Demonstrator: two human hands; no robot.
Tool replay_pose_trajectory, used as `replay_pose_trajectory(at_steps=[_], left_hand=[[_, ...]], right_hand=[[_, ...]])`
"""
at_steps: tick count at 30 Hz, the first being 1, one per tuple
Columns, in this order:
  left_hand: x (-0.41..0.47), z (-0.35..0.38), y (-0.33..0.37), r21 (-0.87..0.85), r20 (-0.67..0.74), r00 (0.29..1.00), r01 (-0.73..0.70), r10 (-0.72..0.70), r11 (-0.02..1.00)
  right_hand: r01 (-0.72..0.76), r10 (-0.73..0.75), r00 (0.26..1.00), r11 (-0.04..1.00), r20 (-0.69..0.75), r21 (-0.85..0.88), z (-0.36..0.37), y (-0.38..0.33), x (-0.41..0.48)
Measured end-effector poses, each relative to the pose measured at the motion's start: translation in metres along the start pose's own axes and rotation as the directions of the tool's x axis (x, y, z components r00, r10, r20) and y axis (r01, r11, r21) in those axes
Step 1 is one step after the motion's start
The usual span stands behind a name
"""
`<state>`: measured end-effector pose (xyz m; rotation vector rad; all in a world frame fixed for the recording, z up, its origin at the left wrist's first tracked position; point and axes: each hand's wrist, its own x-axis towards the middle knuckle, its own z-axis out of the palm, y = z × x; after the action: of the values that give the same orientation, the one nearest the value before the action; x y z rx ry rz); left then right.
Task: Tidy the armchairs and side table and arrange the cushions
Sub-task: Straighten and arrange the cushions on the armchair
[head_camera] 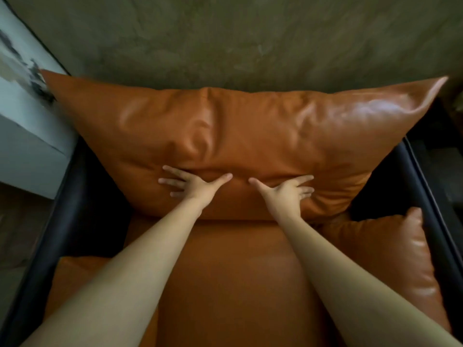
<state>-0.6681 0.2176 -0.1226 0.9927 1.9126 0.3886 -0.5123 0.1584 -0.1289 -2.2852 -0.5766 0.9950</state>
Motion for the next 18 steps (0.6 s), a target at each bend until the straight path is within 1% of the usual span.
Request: replay_pose_trajectory(at_steps=[3,7,12,16,18], left_hand=[[0.003,0.006,0.013,-0.004,-0.052,0.998,0.039,-0.039,0.999],[0.0,0.006,0.002,0.0,-0.054,0.998,0.022,-0.022,1.0],[-0.009,-0.006,-0.009,0.03,0.045,0.999,0.002,-0.003,1.0],[-0.017,-0.025,-0.033,0.088,0.168,0.983,-0.086,0.07,0.992],[-0.02,-0.035,-0.045,0.093,0.202,0.973,-0.13,0.109,0.987]], right_hand=[[-0.038,0.038,0.999,0.999,0.008,0.005,0.0,-0.011,0.01],[0.011,-0.011,1.0,1.0,0.019,-0.022,0.001,0.005,0.003],[0.083,-0.082,0.996,0.996,0.037,-0.012,-0.005,0.025,-0.012],[0.092,-0.091,0.996,0.994,0.008,-0.052,-0.005,0.041,-0.029],[0.083,-0.084,0.996,0.994,-0.011,-0.069,-0.005,0.045,-0.038]])
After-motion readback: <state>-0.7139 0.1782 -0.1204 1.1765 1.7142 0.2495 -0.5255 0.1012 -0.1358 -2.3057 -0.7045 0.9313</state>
